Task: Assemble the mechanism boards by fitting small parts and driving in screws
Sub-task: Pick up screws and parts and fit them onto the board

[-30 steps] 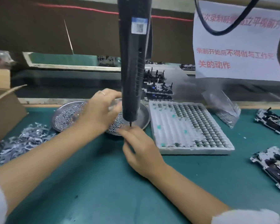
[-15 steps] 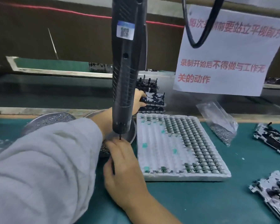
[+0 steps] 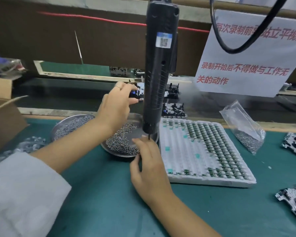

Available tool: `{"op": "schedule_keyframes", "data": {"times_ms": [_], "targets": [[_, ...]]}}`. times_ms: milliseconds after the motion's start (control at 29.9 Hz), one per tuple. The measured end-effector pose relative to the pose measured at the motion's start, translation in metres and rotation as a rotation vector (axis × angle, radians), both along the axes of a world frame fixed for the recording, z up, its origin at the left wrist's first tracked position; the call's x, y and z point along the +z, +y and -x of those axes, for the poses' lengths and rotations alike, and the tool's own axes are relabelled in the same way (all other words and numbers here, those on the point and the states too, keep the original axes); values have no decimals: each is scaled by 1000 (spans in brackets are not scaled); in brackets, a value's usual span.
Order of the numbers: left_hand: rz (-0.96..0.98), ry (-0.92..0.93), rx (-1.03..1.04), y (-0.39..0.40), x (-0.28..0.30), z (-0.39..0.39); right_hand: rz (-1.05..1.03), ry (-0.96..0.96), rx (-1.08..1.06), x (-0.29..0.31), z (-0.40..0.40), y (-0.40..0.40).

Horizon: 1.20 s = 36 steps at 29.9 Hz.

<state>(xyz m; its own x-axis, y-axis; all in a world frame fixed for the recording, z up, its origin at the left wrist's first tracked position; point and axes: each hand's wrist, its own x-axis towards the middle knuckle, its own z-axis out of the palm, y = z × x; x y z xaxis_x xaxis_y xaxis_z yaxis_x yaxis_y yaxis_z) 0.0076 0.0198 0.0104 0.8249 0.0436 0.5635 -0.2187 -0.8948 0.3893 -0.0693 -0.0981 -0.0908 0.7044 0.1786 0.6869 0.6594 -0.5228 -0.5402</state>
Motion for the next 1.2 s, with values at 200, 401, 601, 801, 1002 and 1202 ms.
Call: {"op": "schedule_keyframes", "data": {"times_ms": [200,401,601,801,1002,1202], "targets": [[-180,-103,-86,67,-20,99,-161,-181,-87,6,12,-7],[-385,-147,-125,82,-62,186,-109,-364,188,11,33,-9],[-459,-2,-174,84,-91,203,557,-245,440,8,35,-3],[-370,7,-19,112,-72,181,587,-187,358,1,33,-2],[-413,193,276,137,-75,153,531,-149,314,2,31,-3],[-355,143,236,142,-74,152,507,-117,321,5,32,-3]]}}
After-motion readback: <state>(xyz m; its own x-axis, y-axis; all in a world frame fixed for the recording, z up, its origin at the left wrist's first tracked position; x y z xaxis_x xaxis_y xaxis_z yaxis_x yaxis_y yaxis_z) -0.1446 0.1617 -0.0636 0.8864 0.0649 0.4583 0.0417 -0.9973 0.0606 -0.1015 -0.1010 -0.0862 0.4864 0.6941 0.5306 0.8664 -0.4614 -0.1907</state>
